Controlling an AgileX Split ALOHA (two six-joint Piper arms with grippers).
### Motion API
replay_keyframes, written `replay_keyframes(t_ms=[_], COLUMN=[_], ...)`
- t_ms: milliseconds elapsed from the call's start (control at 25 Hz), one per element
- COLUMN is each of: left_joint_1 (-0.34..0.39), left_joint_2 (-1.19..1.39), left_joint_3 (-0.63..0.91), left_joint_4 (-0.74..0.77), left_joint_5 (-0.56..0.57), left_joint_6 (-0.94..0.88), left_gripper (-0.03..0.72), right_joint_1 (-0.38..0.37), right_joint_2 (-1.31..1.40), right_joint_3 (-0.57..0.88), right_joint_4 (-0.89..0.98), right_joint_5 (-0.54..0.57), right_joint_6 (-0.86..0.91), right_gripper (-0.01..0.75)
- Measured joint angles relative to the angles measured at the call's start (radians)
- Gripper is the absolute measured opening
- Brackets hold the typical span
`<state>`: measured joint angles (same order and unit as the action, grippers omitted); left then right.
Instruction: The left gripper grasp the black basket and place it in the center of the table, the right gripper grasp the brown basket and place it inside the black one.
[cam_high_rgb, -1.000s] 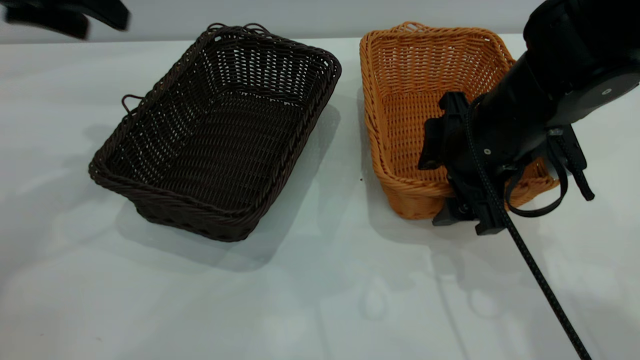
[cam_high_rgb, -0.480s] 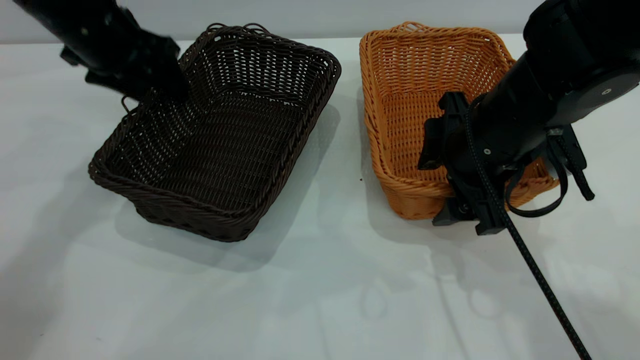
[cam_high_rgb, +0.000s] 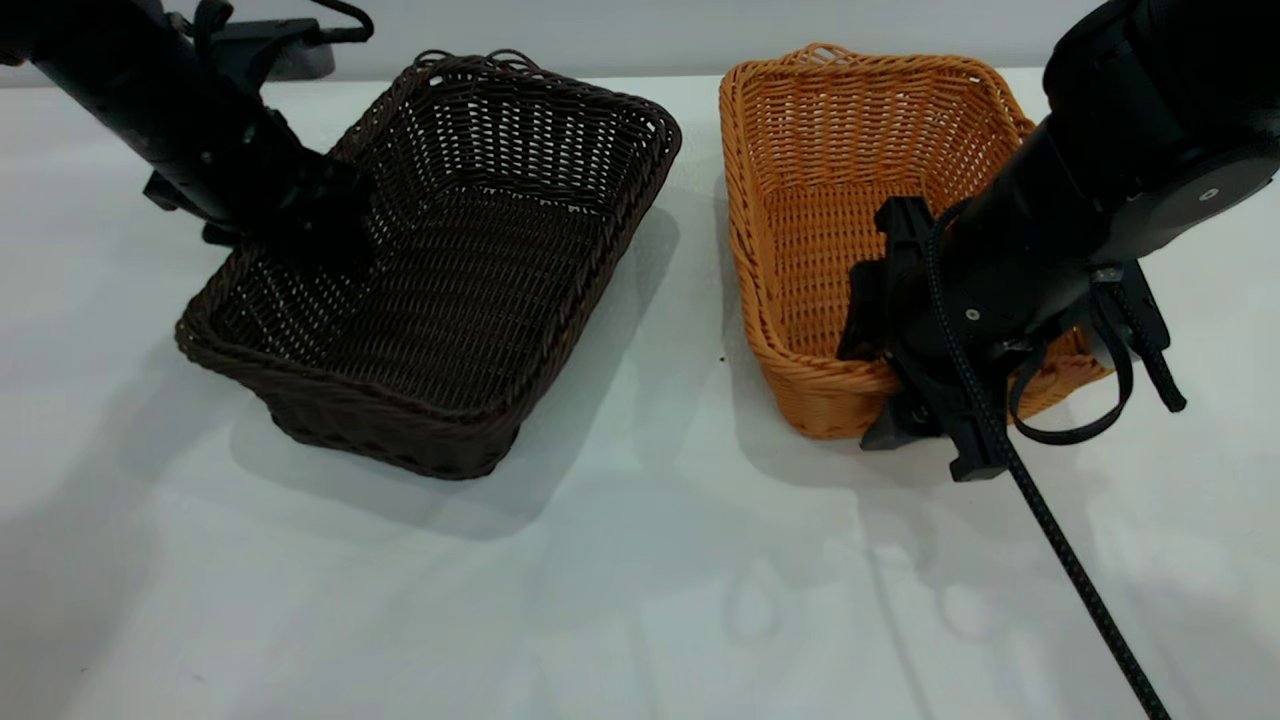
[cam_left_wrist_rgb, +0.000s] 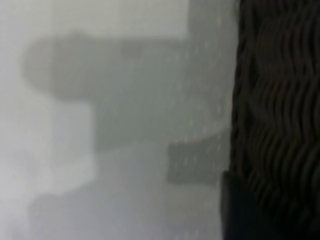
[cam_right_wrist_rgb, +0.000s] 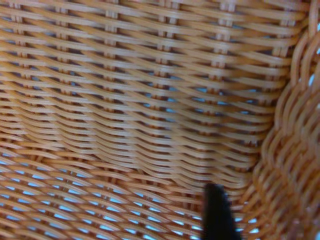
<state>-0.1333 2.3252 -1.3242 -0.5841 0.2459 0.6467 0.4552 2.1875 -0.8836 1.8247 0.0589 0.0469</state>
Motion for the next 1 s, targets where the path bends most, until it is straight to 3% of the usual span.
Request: replay_keyframes(t_ms=[160,240,400,560,760,1000], left_joint_1=[0.000,0.000,0.000,-0.006,-0.048,-0.187], left_joint_2=[0.000,0.000,0.000,0.000,0.000,0.000], left_joint_3=[-0.001,-0.002,-0.002,-0.002,-0.002,-0.003], left_joint_4=[0.005,-0.002,-0.002,0.002,-0.005,-0.025], left_joint_5=[-0.003,-0.007,-0.010,-0.022,-0.081,-0.127], left_joint_6=[0.018,0.021,0.072,0.232,0.557,0.896], left_gripper=[0.116,0.081,0.078,0.078,0.082,0.083], right_joint_1=[0.000,-0.010,-0.057,-0.189,-0.385,-0.526], right_joint_2=[0.002,-0.004,-0.053,-0.111,-0.152,-0.152], right_joint_3=[0.000,0.000,0.001,-0.041,-0.143,-0.279], right_joint_4=[0.003,0.012,-0.019,-0.184,-0.444,-0.686], right_joint_5=[0.000,-0.002,0.008,0.047,0.399,0.826], right_joint_6=[0.000,0.003,-0.041,-0.275,-0.429,-0.437], right_gripper=[0.148,0.079,0.076,0.076,0.076,0.076])
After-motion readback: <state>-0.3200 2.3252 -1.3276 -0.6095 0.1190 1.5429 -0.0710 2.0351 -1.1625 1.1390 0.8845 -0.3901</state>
